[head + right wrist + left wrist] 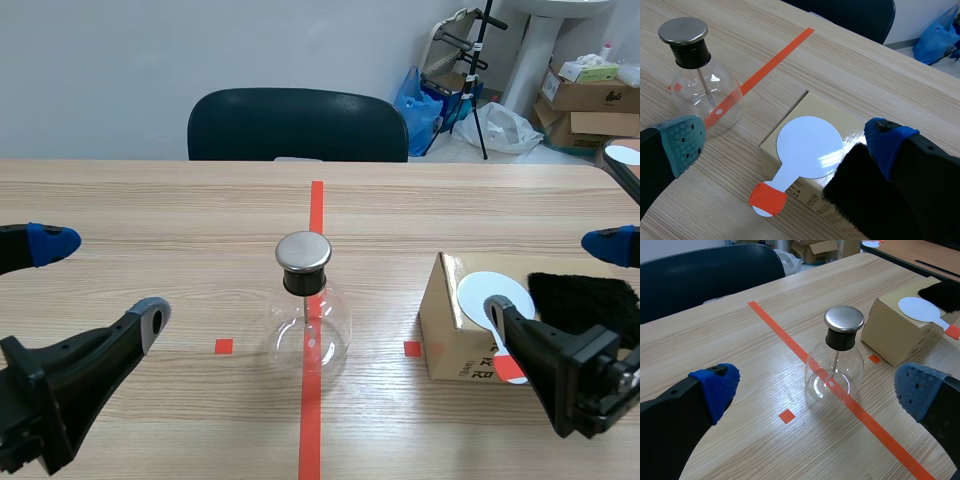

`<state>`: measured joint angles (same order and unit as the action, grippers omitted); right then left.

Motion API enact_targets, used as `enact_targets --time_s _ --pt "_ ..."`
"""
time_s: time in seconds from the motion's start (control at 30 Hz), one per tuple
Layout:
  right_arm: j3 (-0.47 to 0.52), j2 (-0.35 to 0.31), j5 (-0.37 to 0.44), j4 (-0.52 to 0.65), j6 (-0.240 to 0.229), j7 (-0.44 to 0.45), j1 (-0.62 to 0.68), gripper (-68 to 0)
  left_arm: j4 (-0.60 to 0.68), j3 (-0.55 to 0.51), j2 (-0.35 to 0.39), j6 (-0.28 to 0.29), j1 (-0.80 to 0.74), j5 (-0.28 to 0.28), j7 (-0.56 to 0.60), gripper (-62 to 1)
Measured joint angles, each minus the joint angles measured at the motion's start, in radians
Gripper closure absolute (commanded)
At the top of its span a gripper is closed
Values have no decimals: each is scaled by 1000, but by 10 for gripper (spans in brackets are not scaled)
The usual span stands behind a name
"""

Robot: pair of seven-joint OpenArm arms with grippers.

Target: Do the electroscope experiment

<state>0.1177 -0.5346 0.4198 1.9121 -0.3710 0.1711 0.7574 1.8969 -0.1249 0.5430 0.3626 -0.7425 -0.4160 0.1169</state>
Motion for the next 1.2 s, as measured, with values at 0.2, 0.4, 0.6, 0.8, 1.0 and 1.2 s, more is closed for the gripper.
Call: enact_targets --time_s 0.2,0.4,0.6,0.8,1.0,1.2 --pt "0 0 0 0 8 0 0 -679 0 0 0 0 0 0 0 -623" --pt "0 0 0 0 8 0 0 -679 0 0 0 0 0 0 0 -623" --pt "0 0 0 0 8 0 0 -679 0 0 0 0 0 0 0 -623" --pt "0 0 -5 0 8 0 0 -679 0 0 0 0 0 0 0 -623" --pt "0 0 -19 0 8 0 0 -679 0 0 0 0 0 0 0 -623" --pt "0 0 -57 0 8 0 0 -679 0 0 0 0 0 0 0 -623"
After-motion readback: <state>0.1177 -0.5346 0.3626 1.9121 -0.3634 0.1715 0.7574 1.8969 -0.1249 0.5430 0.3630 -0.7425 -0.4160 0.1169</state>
